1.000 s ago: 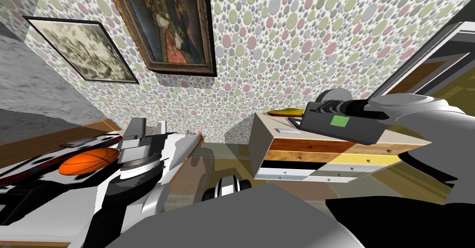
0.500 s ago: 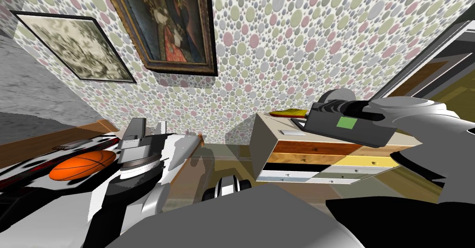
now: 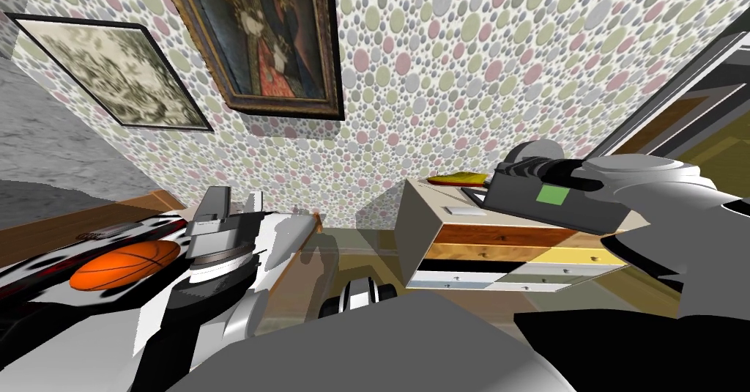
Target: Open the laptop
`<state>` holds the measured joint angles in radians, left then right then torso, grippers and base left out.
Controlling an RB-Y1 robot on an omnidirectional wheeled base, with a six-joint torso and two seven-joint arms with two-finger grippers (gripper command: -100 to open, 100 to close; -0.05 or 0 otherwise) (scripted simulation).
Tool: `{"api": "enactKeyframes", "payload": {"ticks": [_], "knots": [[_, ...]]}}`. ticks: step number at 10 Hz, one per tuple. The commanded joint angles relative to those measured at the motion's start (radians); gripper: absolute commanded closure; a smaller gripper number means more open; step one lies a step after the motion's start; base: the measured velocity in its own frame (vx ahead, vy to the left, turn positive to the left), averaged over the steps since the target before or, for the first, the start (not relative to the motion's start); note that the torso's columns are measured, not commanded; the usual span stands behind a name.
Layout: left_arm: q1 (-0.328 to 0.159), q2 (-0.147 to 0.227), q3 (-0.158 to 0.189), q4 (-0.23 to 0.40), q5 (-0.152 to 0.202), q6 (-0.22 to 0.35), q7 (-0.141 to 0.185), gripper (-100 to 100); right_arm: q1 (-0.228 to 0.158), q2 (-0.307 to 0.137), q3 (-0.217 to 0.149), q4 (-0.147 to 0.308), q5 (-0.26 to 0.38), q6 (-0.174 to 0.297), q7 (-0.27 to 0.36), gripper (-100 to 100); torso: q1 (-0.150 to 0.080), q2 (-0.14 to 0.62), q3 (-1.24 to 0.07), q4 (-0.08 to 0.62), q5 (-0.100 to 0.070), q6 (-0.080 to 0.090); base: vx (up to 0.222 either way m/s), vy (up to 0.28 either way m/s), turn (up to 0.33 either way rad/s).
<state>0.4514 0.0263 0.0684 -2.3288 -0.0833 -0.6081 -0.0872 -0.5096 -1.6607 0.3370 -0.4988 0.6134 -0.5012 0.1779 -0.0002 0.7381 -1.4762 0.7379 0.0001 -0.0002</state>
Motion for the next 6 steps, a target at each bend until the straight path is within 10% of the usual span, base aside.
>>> {"api": "enactKeyframes", "payload": {"ticks": [1, 6], "knots": [[0.0, 0.0, 0.0, 0.0, 0.0, 0.0, 0.0, 0, 0.0, 0.0, 0.0, 0.0, 0.0, 0.0, 0.0, 100, -0.001, 0.001, 0.001, 0.0, 0.0, 0.0, 0.0, 0.0, 0.0], [0.0, 0.0, 0.0, 0.0, 0.0, 0.0, 0.0, 0, 0.028, -0.079, 0.07, 0.008, 0.02, -0.13, -0.105, 100, -0.001, -0.002, -0.001, -0.001, -0.001, -0.001, 0.099, -0.028, -0.006]]}}
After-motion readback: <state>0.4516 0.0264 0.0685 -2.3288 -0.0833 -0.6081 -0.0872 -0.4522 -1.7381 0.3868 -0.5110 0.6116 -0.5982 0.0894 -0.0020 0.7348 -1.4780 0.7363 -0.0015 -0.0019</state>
